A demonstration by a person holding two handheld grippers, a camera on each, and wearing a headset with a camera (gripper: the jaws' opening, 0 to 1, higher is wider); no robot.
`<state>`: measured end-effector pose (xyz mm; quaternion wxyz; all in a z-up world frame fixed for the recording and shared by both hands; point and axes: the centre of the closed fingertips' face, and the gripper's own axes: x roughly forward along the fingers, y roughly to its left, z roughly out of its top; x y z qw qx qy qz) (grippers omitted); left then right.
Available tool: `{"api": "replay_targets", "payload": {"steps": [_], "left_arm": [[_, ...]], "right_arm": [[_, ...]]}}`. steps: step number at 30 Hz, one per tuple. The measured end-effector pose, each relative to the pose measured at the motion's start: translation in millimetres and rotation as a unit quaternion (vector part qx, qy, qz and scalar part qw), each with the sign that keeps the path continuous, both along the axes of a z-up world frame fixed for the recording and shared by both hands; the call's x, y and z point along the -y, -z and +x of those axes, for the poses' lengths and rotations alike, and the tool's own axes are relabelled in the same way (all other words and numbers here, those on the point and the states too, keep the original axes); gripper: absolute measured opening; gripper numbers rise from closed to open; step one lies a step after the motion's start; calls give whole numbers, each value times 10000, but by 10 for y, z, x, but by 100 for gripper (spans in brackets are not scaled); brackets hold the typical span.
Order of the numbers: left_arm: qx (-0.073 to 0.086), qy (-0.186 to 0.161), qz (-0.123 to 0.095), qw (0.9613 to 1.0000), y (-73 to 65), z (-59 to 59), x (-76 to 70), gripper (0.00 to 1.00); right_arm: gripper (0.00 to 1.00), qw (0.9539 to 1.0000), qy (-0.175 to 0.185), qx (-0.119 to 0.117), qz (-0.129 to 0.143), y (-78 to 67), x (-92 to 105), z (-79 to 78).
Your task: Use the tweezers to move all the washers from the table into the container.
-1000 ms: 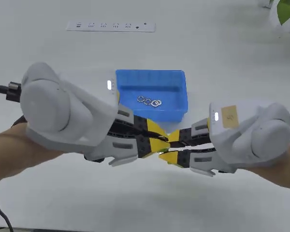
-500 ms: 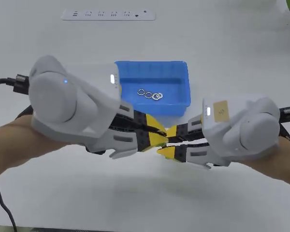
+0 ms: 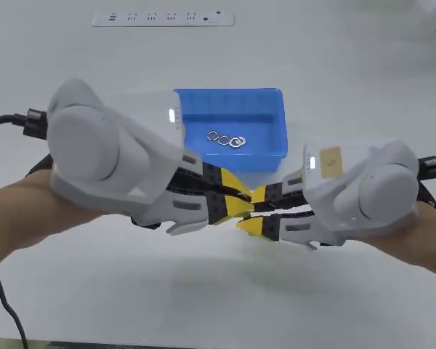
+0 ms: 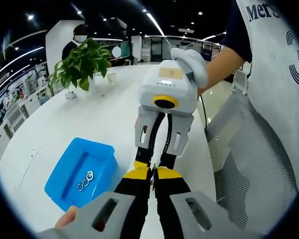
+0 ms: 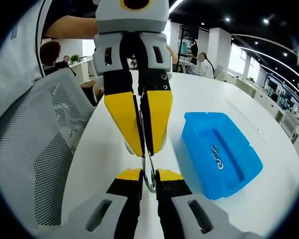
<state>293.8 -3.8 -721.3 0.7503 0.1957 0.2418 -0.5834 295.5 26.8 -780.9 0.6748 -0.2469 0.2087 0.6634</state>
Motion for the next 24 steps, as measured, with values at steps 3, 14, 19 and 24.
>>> {"api": "replay_targets", "payload": {"steps": [3,14,19,24], "left_arm": [[-10,13,8,10000,1,-2,-2,6],[-102,17,26,9999,3,16,24,6],[-130,-12,35,9999,0,19,23,6],[-127,-37,37,9999,-4,15,11,6]], "right_arm": [[11,10000,6,-15,-2,1,-1,1],[12,10000,18,-62,-38,1,27,-8],[12,10000,24,-59,-35,-6,28,-12],[12,10000,10,-73,-38,-7,21,-20]]}}
